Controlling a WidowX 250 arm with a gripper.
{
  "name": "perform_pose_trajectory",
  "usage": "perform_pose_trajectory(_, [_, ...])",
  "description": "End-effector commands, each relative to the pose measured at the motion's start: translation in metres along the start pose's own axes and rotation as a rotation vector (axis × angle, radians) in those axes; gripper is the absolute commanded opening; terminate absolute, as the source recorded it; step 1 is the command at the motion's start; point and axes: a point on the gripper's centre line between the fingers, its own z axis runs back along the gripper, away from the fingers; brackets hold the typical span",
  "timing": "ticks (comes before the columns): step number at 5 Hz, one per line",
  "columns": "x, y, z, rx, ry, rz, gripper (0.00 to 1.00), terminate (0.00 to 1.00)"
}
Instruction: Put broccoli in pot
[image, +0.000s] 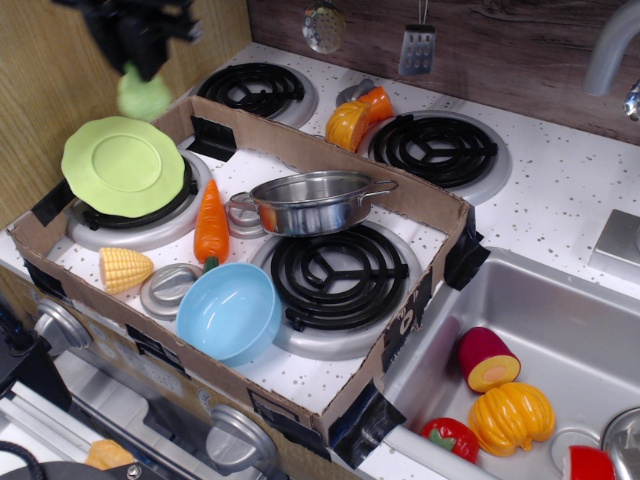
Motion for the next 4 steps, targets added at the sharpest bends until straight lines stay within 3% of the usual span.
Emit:
perform_pose_trajectory(1, [0.033,-0.047,0.014,-0.100,-0.146,0.031,0.00,0.00])
perform_pose_trajectory(2, [0.043,-0.064,0.000,-0.169,-0.145,0.028,0.00,0.00])
perform_pose_trajectory(4, [0.039,-0.085,-0.036,-0.227,-0.114,0.018,0.00,0.00])
